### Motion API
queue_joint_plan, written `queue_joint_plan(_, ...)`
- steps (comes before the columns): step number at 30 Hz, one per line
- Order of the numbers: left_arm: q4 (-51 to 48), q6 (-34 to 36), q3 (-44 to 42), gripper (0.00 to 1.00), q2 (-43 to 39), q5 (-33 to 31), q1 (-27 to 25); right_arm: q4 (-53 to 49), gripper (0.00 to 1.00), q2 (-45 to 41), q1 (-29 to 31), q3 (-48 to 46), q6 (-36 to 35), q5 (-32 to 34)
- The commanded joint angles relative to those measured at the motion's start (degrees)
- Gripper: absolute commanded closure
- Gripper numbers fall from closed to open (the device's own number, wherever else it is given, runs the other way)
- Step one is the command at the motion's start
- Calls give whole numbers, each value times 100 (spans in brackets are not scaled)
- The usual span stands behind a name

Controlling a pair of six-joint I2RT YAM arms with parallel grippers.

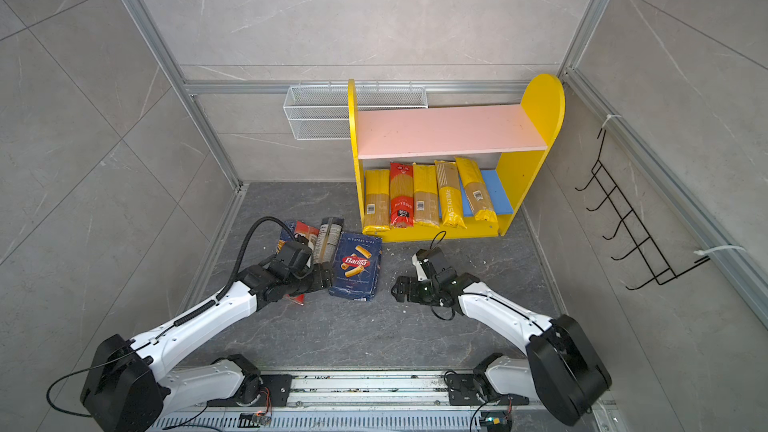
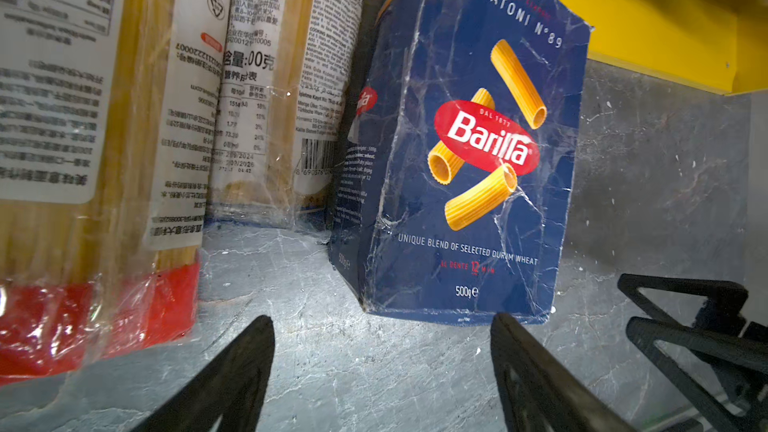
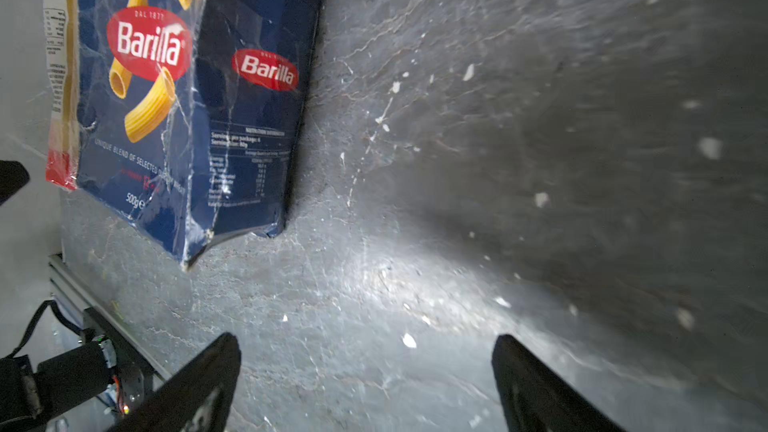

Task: Place and organize the pasta boxes and bags onto the shelf
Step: 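Lower the right gripper beside the blue Barilla rigatoni box near the left gripper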

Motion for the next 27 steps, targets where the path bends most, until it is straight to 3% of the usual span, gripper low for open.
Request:
queue_joint_plan(1,151,83,271,22,194,-124,-7,1322,4,464,28,-56,323,-629)
queue_joint_plan(9,282,86,364,32,616,-27,-1,2194,3,1273,30,103,597,-1018)
queue_joint_plan(17,456,92,287,49,943,216,-3,2778,2,1929,48,168,868,-1239)
queue_joint_plan(27,756,110,68,52,1062,576,-5,2944,2,2584,304,528,962,-1243)
